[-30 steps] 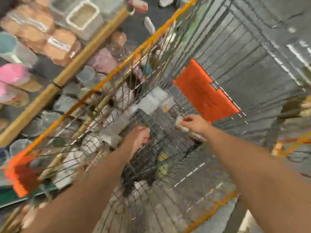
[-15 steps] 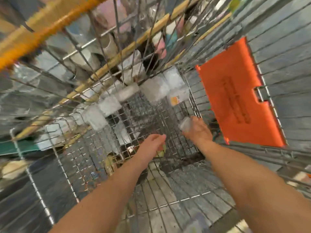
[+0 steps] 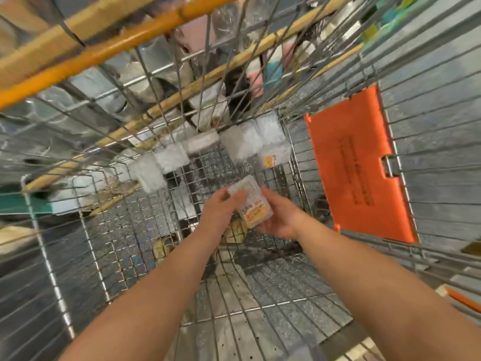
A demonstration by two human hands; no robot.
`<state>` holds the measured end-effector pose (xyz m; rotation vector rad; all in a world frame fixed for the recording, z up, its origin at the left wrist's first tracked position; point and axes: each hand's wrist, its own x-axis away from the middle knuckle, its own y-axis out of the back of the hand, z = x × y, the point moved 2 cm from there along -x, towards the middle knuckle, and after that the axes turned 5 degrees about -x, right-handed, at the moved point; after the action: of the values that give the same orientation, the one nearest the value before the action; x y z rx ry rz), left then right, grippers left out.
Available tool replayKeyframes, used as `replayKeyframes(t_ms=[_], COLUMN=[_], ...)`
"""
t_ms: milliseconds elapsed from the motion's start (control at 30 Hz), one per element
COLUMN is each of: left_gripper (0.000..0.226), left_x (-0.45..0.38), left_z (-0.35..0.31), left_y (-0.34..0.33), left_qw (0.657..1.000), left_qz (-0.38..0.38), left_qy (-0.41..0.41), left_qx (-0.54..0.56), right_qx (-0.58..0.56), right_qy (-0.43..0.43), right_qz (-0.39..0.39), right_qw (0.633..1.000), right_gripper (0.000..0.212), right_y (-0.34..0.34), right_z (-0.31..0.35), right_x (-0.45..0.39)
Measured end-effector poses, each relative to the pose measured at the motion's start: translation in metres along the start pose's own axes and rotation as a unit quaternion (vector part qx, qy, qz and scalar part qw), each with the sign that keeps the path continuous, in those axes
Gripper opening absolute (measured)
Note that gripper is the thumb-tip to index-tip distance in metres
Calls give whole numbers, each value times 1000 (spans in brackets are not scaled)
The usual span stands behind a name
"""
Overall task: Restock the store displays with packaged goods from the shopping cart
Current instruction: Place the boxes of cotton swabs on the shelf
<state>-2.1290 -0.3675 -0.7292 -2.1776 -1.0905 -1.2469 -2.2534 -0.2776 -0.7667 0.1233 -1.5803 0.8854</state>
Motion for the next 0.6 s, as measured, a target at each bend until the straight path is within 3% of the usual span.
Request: replayKeyframes(t_ms=[67,133,233,267,367,467,533,600], left_gripper=[22,15,9,10,16,48,63,59], left_x=[-1,-3,-5,-6,-6,-4,-1,0], left_z=[0,4,15,20,36,47,49,50], left_y=[1,3,5,5,4,3,4,8], left_qw=[1000,1000,998,997,995,993,992,991], left_qz=[-17,-25,-19,-19,-26,-25,-16,-11], left_qy=[-14,-8,26,34,67,89,95,103], left_qx=[-11,5,60,65,69,79,82,89], right_qx=[25,103,327,387,497,628,636,602], right_qy=[20,52,73,67,7,-63,-75,-58], right_qz=[-48,-145,-323,-342,-326,-284,-307,-360], right_qw=[998,983,885,854,804,722,704,711], right_gripper=[49,50,41,45,63,66,65,54], right_y=[6,19,51,64,86,88,91,91], right_z=[1,8,15,13,1,-6,-10,-13], right_x=[-2,7,28,31,39,37,31,26])
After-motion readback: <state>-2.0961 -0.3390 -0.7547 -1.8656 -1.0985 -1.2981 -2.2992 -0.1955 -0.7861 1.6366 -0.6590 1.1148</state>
